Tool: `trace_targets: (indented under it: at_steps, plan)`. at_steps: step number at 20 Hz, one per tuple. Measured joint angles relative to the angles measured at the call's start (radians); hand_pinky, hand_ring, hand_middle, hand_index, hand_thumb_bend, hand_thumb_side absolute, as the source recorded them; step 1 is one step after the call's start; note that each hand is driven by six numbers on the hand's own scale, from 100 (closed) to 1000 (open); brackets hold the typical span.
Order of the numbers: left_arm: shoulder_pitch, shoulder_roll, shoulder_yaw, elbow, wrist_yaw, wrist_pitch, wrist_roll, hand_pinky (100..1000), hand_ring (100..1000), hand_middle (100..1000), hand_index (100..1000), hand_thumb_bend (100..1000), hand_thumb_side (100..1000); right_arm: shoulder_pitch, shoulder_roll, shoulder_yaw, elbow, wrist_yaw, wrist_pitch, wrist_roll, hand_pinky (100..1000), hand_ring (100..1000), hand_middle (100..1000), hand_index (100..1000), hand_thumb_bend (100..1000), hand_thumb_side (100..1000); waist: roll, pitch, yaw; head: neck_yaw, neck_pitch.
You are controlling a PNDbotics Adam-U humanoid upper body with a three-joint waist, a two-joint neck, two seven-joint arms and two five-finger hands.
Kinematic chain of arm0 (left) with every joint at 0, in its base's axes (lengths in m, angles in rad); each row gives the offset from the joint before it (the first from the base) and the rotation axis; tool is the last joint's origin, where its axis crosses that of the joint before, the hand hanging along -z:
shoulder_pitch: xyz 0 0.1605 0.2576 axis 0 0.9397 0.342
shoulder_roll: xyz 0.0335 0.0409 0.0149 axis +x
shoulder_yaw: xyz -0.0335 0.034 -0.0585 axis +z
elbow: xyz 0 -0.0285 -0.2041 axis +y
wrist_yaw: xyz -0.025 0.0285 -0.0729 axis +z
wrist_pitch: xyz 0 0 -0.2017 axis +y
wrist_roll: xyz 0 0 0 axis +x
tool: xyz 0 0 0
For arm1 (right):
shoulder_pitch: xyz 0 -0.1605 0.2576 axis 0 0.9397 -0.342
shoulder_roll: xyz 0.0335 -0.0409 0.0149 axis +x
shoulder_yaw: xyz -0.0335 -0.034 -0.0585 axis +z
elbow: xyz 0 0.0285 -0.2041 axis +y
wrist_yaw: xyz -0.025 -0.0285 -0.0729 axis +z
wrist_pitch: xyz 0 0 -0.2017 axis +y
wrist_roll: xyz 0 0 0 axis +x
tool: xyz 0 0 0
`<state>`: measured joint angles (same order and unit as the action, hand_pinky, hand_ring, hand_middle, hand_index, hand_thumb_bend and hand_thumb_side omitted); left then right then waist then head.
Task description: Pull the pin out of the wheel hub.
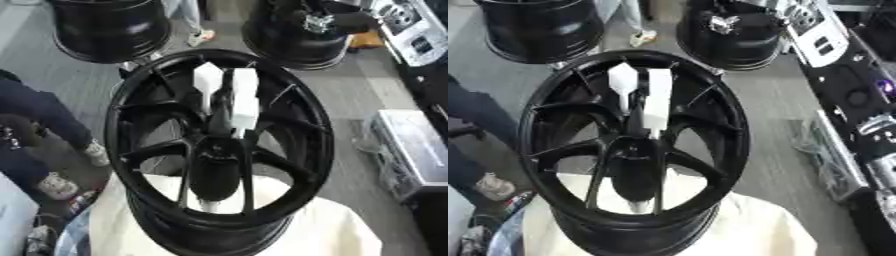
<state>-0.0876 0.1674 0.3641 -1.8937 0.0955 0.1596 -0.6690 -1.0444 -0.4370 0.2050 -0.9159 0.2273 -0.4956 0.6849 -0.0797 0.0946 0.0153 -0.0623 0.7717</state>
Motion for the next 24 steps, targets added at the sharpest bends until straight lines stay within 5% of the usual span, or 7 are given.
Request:
trace_targets:
  at_steps: [10, 24]
  plan:
    - [-0.001, 0.0, -0.004, 0.0, -0.002, -0.001, -0.008, 714, 616, 587, 680, 100, 872, -0.031, 0.09, 0.011, 0.074, 0.119, 0.012, 0.012, 866, 879, 880, 935, 100, 750, 0.0, 0.005, 0.011, -0.017, -0.005]
    - [-0.003, 0.0, -0.004, 0.0, -0.007, 0.003, -0.012, 716, 618, 588, 680, 100, 872, -0.042, 0.122, 0.048, 0.116, 0.264, -0.026, -0.026, 862, 869, 856, 931, 100, 672, -0.003, 0.005, 0.019, -0.024, -0.01]
